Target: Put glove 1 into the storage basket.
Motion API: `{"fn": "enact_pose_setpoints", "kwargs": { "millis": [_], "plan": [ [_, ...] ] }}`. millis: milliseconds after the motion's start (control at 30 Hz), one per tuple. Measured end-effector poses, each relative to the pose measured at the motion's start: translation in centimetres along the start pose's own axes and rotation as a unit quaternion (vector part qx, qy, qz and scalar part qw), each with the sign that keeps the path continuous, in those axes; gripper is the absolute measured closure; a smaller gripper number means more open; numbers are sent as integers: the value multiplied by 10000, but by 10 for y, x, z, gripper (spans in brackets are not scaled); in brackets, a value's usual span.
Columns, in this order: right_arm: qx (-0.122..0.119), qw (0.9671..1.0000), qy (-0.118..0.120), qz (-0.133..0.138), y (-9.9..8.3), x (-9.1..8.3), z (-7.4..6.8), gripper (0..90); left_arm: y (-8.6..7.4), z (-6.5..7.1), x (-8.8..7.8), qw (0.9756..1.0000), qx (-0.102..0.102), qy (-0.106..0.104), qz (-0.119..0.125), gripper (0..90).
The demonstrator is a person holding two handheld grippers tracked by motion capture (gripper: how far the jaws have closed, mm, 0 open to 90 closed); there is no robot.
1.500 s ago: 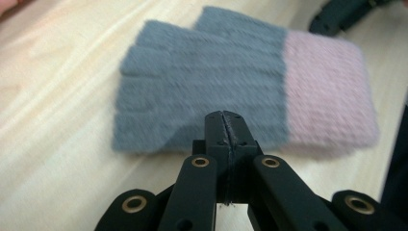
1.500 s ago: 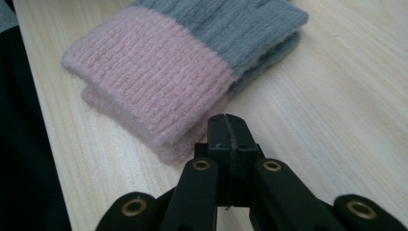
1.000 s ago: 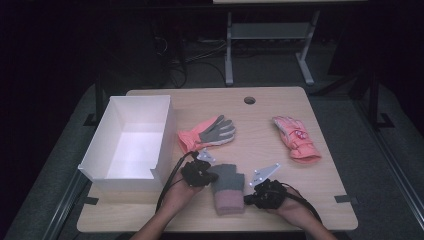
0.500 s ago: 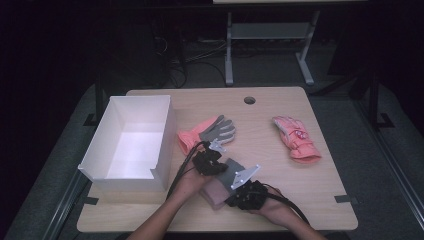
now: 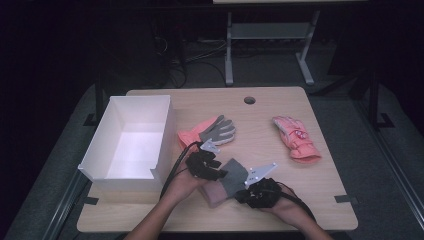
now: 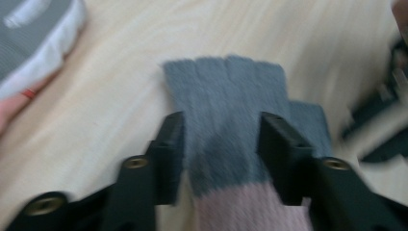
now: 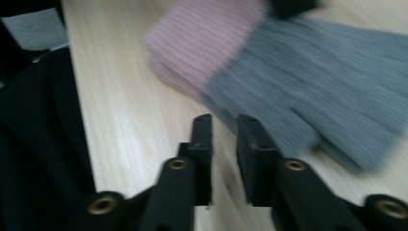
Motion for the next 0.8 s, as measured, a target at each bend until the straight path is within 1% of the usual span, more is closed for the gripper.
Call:
{"fn": "enact_pose_setpoints", "kwargs": {
  "millis": [67,100,133,167,200,233,267,300,333,400,467,500,533,567,600,633,667,733,767,800],
  "plan": [
    [113,9997,-193,95,-6,-11,11,656,-3,5,2,10000,-27,-52,-19,349],
    [187,9995,-222,111,-8,-14,13,625,-5,6,3,9999,24,-53,-93,304],
    [187,9995,-222,111,-8,-14,13,625,-6,8,4,9999,39,-55,-119,304],
    [289,9990,-311,167,-10,-19,17,590,-7,10,6,9999,-6,-87,-130,268],
    [337,9986,-359,203,-13,-22,21,544,-8,11,7,9998,23,-111,-181,240],
    [388,9979,-461,257,-15,-26,24,475,-10,11,9,9995,84,-87,-281,212],
    [448,9970,-541,339,-17,-30,27,419,-12,12,11,9995,66,-63,-310,192],
    [577,9961,-553,368,-20,-33,29,377,-14,11,13,9989,187,-56,-423,178],
    [648,9953,-595,395,-24,-36,32,335,-16,12,16,9987,202,-65,-471,174],
    [772,9939,-657,445,-31,-42,37,272,-19,12,20,9982,217,-18,-558,174],
    [889,9922,-721,494,-37,-48,41,243,-19,14,24,9985,151,-18,-528,171],
    [924,9913,-765,534,-38,-50,43,217,-21,14,25,9980,203,-26,-592,169],
    [968,9905,-780,582,-38,-51,45,190,-21,15,26,9982,159,-26,-583,169],
    [1023,9891,-864,618,-36,-52,49,169,-21,15,27,9981,152,-26,-593,171],
    [1023,9891,-864,618,-36,-52,49,169,-22,15,28,9977,177,-62,-652,171],
    [1017,9886,-926,614,-35,-52,50,164,-22,17,29,9976,172,-105,-656,189],
    [1002,9883,-950,645,-34,-52,51,142,-23,17,29,9973,210,-109,-691,218],
    [1008,9882,-967,635,-34,-52,51,138,-23,19,29,9971,217,-115,-726,235],
    [1005,9881,-976,632,-34,-52,52,135,-23,18,28,9965,294,-105,-774,255],
    [1049,9874,-993,640,-34,-51,52,133,-22,20,28,9969,251,-126,-729,283]
  ]
}}
Point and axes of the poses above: each handheld gripper's, and its own axes: x roughly forward along the jaws, y roughly out of its top, z roughly to its right, the point moved 9 cm from there along x, roughly forward along the jaws, and after that the axes turned 3 degrees about -z, right-handed, at the moved point
